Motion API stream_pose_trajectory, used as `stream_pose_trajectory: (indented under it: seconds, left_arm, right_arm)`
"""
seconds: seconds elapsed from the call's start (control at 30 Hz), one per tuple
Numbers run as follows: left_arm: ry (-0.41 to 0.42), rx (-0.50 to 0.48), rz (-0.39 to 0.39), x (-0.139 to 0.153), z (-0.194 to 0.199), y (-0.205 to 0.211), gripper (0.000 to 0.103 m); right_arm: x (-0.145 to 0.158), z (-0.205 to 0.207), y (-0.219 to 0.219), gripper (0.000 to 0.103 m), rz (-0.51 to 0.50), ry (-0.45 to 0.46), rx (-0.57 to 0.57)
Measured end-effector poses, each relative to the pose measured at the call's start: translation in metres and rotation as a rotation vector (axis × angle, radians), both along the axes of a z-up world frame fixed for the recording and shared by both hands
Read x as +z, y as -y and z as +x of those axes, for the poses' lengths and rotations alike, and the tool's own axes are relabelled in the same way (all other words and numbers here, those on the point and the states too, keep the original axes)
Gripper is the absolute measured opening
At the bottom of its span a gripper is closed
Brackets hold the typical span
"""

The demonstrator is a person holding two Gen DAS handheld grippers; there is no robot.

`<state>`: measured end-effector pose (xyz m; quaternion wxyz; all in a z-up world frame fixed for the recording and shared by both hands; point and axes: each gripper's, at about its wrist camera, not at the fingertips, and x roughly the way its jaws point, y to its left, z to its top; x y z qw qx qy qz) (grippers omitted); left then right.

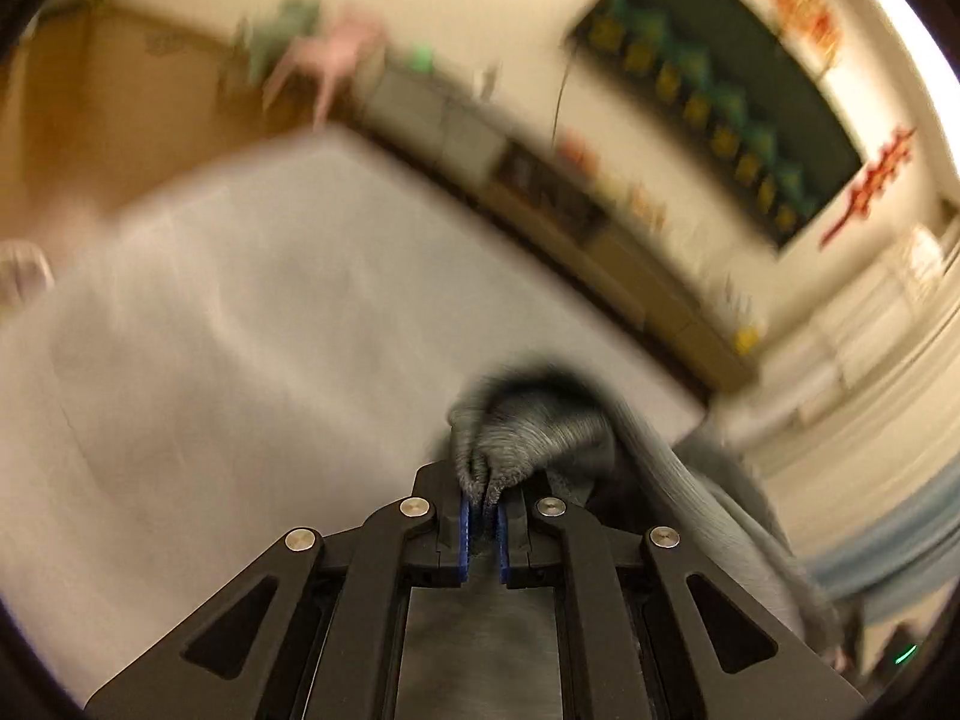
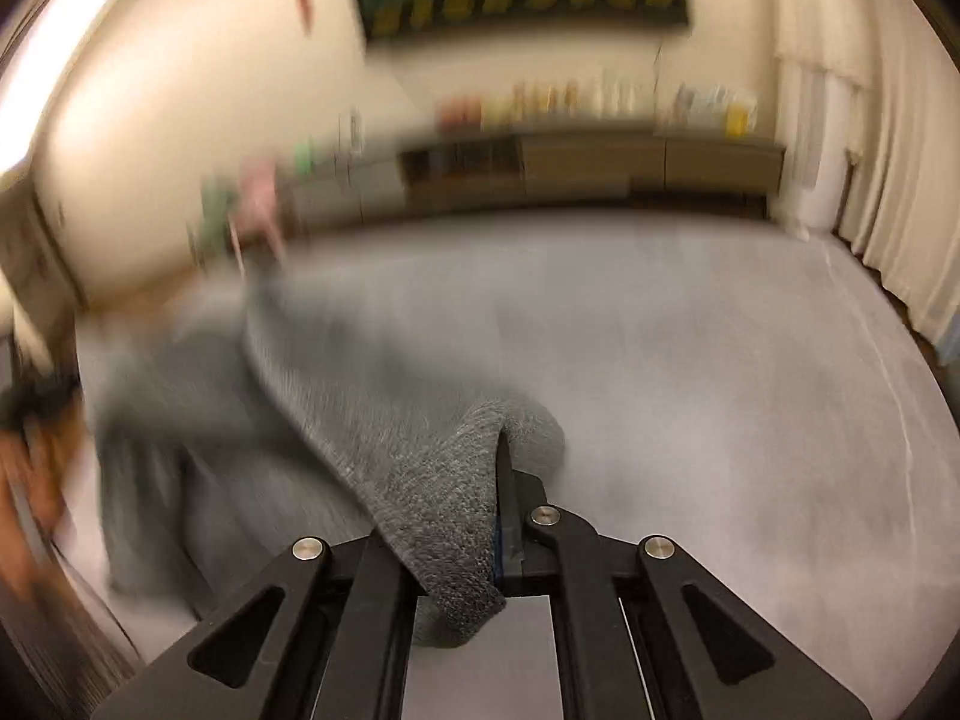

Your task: Fold clothes

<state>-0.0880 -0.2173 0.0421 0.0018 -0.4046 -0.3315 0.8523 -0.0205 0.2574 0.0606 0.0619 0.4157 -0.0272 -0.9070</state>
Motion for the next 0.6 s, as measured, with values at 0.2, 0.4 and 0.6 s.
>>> stream_pose_trajectory:
  seconds: [0.2, 0.4, 0.6]
  left_arm:
    - [0.024, -0.011, 0.069, -0.014, 0.015, -0.024, 0.008]
    - [0.043, 0.015, 0.132, -0.020, 0.014, -0.016, 0.010]
    - [0.027, -0.014, 0.054, -0.014, 0.001, -0.025, 0.010]
  right_arm:
    - [-0.004, 0.005, 0.015, 0.028, 0.053, 0.017, 0.018]
    - [0.046, -0.047, 0.094, 0.079, 0.189, -0.122, 0.164]
    - [-0.030, -0.138, 0.178, 0.080, 0.368, 0.206, 0.403]
